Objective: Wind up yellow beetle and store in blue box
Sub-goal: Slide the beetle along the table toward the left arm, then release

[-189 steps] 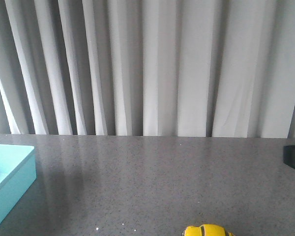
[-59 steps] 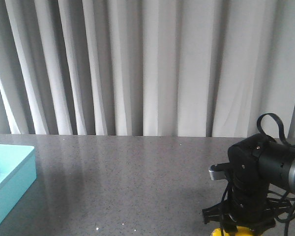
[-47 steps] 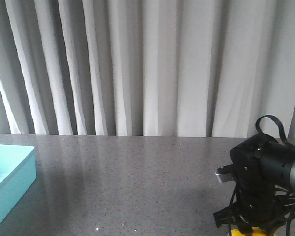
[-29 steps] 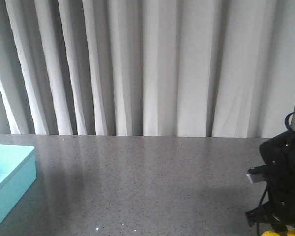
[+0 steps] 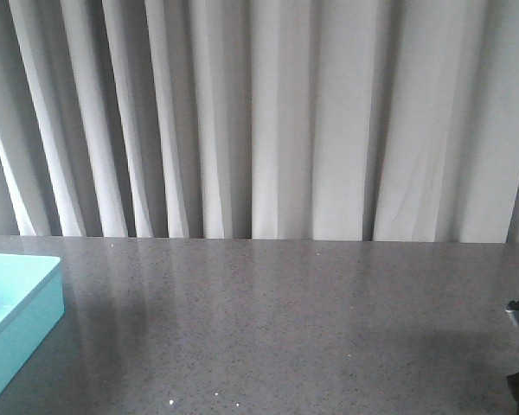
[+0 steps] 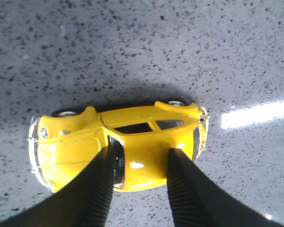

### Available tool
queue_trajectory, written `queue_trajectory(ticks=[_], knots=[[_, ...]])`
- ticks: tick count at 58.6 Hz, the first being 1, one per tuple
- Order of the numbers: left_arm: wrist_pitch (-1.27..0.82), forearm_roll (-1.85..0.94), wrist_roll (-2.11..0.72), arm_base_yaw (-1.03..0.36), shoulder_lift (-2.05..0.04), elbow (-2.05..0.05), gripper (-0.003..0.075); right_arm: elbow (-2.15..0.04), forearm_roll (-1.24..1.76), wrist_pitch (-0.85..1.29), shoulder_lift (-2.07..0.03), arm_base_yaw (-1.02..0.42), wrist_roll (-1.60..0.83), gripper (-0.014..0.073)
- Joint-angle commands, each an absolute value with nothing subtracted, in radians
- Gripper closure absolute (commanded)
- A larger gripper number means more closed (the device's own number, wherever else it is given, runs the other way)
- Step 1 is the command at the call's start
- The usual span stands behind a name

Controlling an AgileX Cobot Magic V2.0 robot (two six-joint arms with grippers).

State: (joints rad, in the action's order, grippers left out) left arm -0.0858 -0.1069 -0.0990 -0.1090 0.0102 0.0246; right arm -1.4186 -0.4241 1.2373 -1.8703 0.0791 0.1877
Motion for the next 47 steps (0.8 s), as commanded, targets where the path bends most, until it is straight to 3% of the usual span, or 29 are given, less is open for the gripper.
queue_trajectory(ticks=[1, 14, 30, 39, 47], knots=[[-0.019, -0.11, -0.09, -0.116, 0.018, 0.01, 0.0726, -1.411, -0.426, 1.245, -1.854, 0.103, 0.17, 0.0316], [-0.019, -0.11, -0.09, -0.116, 0.018, 0.01, 0.0726, -1.497, -0.311, 1.129, -1.739, 0.103, 0.15, 0.0316], [-0.019, -0.11, -0.09, -0.116, 0.018, 0.01, 0.0726, -1.673, 0.04, 0.974, -1.481, 0.103, 0.0, 0.0316], [-0.019, -0.11, -0.09, -0.116, 0.018, 0.01, 0.0726, -1.642, 0.118, 0.904, -1.263, 0.103, -0.092, 0.0337], [-0.019, -0.11, -0.09, -0.116, 0.018, 0.01, 0.0726, -1.494, 0.114, 0.843, -1.005, 0.103, -0.101, 0.041]])
